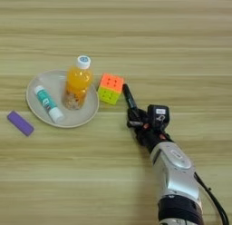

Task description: Move the objects on the table

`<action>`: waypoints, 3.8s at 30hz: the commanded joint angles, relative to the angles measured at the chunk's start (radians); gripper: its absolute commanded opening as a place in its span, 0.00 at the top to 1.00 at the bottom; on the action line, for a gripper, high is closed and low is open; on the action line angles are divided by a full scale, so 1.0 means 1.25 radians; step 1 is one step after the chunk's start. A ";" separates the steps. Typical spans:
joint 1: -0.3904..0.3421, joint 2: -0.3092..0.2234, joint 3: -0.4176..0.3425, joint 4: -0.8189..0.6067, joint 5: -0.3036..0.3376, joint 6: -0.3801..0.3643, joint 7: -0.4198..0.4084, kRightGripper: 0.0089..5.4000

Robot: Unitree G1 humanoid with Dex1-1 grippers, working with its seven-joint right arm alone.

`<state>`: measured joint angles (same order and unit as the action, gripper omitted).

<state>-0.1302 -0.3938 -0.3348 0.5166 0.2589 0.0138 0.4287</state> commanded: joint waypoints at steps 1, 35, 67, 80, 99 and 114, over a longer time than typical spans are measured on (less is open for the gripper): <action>-0.026 0.000 0.018 -0.016 -0.005 0.009 -0.002 0.80; 0.012 -0.022 0.022 -0.140 -0.031 -0.043 -0.017 0.40; -0.006 0.008 0.044 -0.191 -0.043 -0.085 -0.022 0.01; -0.040 0.013 0.056 -0.166 -0.050 -0.093 -0.023 0.01; -0.123 0.021 0.082 -0.073 -0.066 -0.109 -0.025 0.01; -0.248 0.021 0.079 0.164 -0.078 -0.183 -0.032 0.01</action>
<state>-0.3556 -0.3381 -0.2273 0.7382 0.1626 -0.1856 0.4005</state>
